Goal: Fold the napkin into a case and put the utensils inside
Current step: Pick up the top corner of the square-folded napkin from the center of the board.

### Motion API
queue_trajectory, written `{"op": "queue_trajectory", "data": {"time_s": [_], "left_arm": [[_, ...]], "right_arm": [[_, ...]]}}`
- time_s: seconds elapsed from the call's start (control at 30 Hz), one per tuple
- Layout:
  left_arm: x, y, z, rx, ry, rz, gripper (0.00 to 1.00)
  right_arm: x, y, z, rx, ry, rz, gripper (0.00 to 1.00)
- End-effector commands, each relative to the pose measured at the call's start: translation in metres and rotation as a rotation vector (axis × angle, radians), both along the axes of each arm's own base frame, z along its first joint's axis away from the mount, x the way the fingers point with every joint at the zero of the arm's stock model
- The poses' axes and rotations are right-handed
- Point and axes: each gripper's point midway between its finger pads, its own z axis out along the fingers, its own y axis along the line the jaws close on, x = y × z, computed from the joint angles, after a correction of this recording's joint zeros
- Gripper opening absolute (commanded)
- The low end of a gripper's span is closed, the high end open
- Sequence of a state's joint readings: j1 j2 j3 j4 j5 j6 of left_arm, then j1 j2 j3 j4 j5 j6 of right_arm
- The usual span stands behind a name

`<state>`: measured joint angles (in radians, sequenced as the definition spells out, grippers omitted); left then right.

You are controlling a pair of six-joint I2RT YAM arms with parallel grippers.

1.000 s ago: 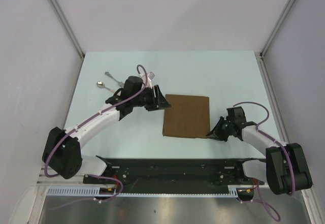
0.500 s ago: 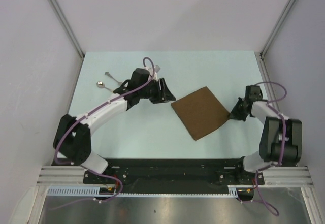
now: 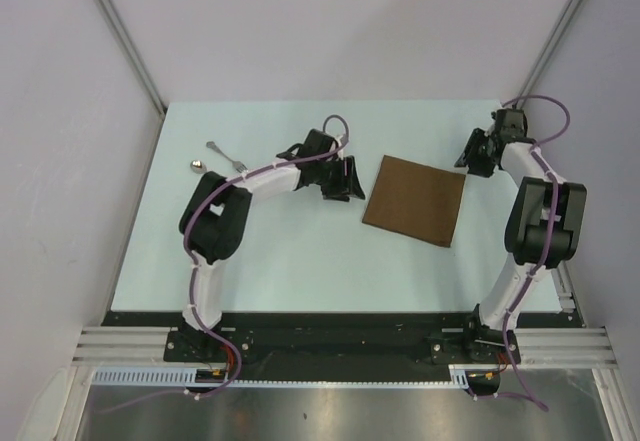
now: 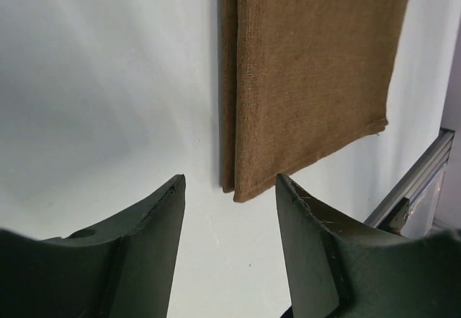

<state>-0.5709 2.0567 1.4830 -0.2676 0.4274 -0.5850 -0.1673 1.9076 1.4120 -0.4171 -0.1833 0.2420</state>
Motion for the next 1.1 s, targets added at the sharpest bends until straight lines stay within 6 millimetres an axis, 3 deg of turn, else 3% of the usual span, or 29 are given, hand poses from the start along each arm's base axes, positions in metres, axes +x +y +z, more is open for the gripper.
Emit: {"op": "queue_trajectory", "data": {"time_s": [0.0, 0.1, 0.17, 0.2, 0.23, 0.47, 0.63, 0.87, 1.0, 1.07], "left_arm": [[-0.006, -0.033, 0.0, -0.055, 0.004, -0.104, 0.58], [-0.009, -0.037, -0.015, -0.044, 0.046, -0.106, 0.58], [-0.015, -0.038, -0.022, -0.05, 0.081, -0.107, 0.58], [-0.017, -0.037, -0.025, -0.045, 0.094, -0.103, 0.57], [-0.022, -0.036, -0.031, -0.04, 0.114, -0.099, 0.57], [-0.043, -0.027, -0.06, 0.012, 0.188, -0.077, 0.51], [-0.057, -0.03, -0.067, 0.01, 0.232, -0.065, 0.37], [-0.083, -0.05, -0.054, -0.072, 0.239, -0.042, 0.21], [-0.112, -0.062, -0.056, -0.102, 0.306, -0.035, 0.17], [-0.123, -0.077, -0.046, -0.152, 0.286, -0.057, 0.17]], "right_arm": [[-0.046, -0.018, 0.027, 0.079, 0.026, -0.153, 0.49], [-0.085, 0.007, 0.021, 0.197, 0.03, -0.134, 0.5], [-0.1, 0.021, 0.019, 0.243, 0.025, -0.114, 0.49], [-0.119, 0.025, 0.009, 0.25, 0.048, -0.131, 0.49], [-0.124, 0.024, 0.007, 0.245, 0.04, -0.15, 0.48], [-0.133, 0.022, 0.001, 0.246, 0.017, -0.141, 0.45], [-0.142, 0.018, -0.008, 0.236, 0.059, -0.202, 0.44], [-0.184, 0.02, -0.031, 0.248, 0.142, -0.331, 0.44], [-0.199, 0.0, -0.034, 0.133, 0.159, -0.381, 0.44], [-0.197, -0.005, -0.03, 0.104, 0.139, -0.357, 0.43]]}}
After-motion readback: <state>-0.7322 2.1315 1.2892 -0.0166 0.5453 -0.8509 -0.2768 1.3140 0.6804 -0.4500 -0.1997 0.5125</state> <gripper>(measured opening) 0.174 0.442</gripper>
